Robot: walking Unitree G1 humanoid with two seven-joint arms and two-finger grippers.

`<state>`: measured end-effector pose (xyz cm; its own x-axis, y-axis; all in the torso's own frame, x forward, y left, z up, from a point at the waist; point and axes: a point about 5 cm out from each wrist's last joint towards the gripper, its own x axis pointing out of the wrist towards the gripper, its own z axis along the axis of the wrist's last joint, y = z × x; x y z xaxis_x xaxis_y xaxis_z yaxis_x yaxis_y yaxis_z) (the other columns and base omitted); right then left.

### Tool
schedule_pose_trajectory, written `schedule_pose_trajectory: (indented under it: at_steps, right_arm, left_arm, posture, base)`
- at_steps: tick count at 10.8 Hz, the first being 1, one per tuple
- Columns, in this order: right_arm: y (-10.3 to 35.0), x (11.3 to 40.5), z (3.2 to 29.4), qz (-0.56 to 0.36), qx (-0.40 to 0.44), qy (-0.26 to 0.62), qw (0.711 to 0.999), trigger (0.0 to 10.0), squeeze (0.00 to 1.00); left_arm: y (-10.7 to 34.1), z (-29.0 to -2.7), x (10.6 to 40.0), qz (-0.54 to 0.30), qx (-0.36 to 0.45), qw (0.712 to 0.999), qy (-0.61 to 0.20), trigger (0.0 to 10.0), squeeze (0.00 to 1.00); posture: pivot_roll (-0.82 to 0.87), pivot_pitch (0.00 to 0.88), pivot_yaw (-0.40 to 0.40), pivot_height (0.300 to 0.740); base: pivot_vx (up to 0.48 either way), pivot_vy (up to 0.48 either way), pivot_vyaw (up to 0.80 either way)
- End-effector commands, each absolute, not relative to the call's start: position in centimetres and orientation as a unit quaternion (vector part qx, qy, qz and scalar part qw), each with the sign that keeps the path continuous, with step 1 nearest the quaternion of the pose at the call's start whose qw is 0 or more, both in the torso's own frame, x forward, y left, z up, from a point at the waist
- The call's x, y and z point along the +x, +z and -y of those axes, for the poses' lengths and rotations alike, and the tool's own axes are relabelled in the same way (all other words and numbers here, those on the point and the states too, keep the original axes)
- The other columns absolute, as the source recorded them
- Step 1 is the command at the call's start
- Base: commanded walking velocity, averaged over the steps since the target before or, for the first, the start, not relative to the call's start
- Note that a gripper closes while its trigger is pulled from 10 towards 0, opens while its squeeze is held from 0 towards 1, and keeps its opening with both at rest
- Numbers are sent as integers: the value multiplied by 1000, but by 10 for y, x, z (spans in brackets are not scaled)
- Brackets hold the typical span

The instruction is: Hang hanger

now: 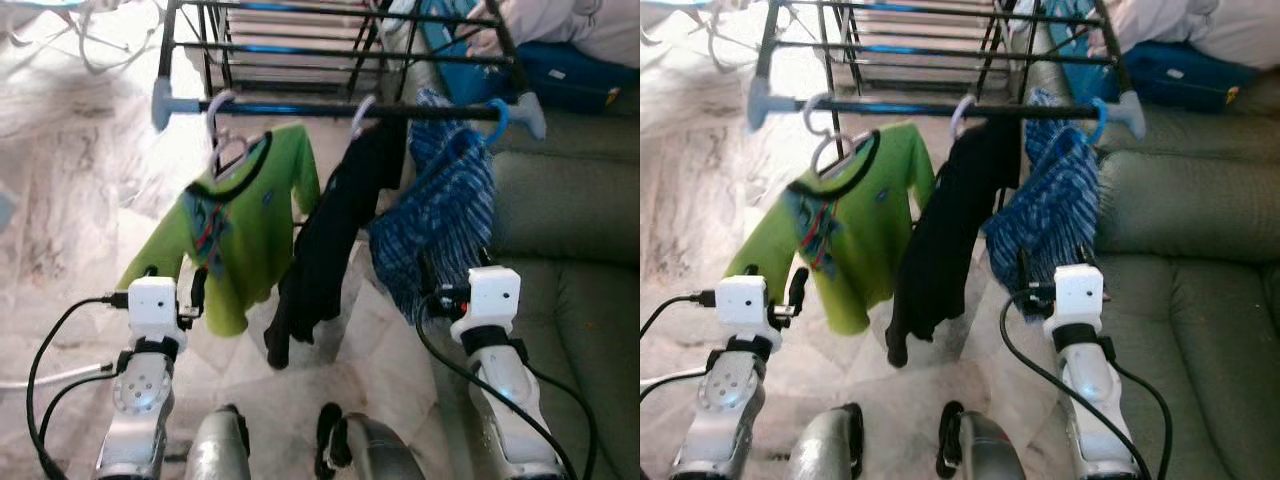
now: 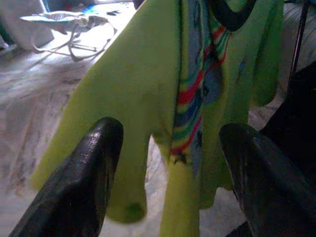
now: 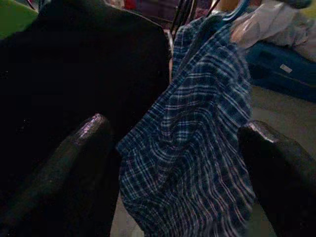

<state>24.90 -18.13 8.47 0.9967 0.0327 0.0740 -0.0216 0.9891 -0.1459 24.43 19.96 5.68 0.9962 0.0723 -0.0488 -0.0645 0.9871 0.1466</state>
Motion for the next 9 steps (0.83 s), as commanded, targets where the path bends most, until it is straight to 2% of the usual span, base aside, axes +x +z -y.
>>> schedule_pose_trajectory:
  at_steps: [1, 4, 6, 8, 9]
  right_arm:
    - [82, 248, 187, 28, -77, 5, 997, 10000, 1000]
    - [82, 251, 186, 37, -76, -2, 996, 10000, 1000]
    - [81, 252, 192, 37, -74, -24, 996, 10000, 1000]
    - [71, 251, 198, 21, -52, -49, 997, 10000, 1000]
    - [70, 256, 198, 27, -49, -55, 997, 10000, 1000]
  left_arm:
    - [52, -195, 243, -39, 72, 996, 30, 10000, 0]
    - [51, -195, 248, -42, 75, 996, 22, 10000, 0]
    - [44, -193, 246, -53, 70, 996, 20, 10000, 0]
    - [36, -187, 244, -68, 69, 995, 9, 10000, 0]
    - [37, -185, 252, -65, 71, 995, 8, 10000, 0]
  posture:
    - [28, 133, -75, 740]
    - [29, 117, -66, 740]
    - [34, 73, -55, 740]
    - [28, 29, -27, 740]
    - [14, 3, -10, 740]
  base:
    - [-270, 0, 0]
    - [-274, 0, 0]
    - [-274, 0, 0]
    - [0, 0, 0]
    - [0, 0, 0]
